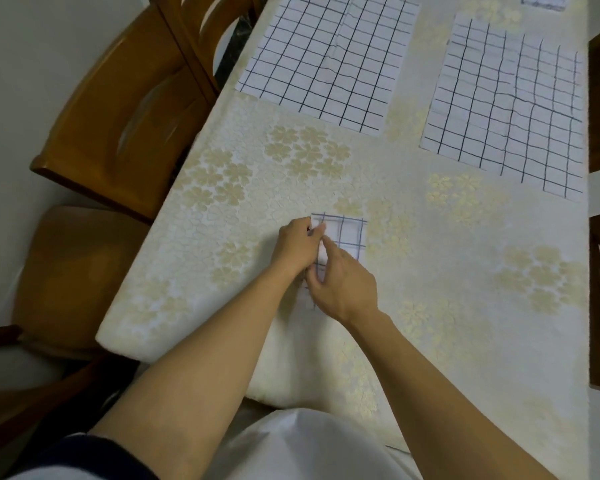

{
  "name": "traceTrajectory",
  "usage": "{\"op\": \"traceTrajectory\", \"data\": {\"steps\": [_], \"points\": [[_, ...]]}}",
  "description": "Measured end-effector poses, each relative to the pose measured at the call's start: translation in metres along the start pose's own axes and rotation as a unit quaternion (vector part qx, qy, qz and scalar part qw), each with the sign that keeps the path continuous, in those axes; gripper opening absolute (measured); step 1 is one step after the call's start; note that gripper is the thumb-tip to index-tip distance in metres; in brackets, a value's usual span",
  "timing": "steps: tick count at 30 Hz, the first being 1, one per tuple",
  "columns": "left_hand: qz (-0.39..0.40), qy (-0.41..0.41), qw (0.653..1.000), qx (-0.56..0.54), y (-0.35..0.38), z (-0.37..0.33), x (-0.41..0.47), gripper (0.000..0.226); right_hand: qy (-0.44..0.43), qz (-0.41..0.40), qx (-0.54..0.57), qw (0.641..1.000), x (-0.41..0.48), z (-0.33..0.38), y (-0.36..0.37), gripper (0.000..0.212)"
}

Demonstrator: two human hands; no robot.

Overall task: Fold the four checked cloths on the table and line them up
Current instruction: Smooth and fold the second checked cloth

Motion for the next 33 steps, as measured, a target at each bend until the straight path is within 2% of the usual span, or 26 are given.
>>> {"op": "traceTrajectory", "data": {"steps": [2,4,12,18,26,31,33], "points": [[0.002,0.007,1.000,0.007,-0.002,0.001,0.005,0.040,-0.019,-0.086,0.020,0.996,-0.004,-0.010,-0.012,0.052],[0.008,0.014,1.000,0.025,-0.002,0.000,0.007,0.044,-0.026,-0.130,-0.010,0.991,-0.005,-0.024,-0.013,0.049],[0.014,0.040,0.997,0.065,0.000,-0.003,0.012,0.036,-0.021,-0.024,-0.057,0.998,0.014,-0.072,0.025,0.063],[-0.013,0.031,0.999,0.037,-0.005,0.004,0.012,0.026,-0.045,-0.015,-0.092,0.995,0.014,-0.083,0.032,0.070],[-0.029,0.030,0.998,0.054,-0.006,0.005,0.012,0.016,-0.057,0.011,-0.105,0.993,0.017,-0.086,0.033,0.074],[-0.100,0.076,0.985,0.117,-0.012,0.000,0.001,0.016,-0.057,0.021,-0.110,0.992,0.019,-0.088,0.033,0.075],[-0.164,0.143,0.951,0.220,-0.016,-0.011,-0.010,0.027,-0.057,0.022,-0.112,0.992,0.019,-0.087,0.034,0.076]]}}
Point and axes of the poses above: each hand's wrist, its own x-axis towards the middle knuckle, its own y-axis out of the palm, z = x × y, the point moved 8 cm from there along x, towards the middle knuckle, and after that the axes turned 2 degrees about -x, right-handed, at the moved point
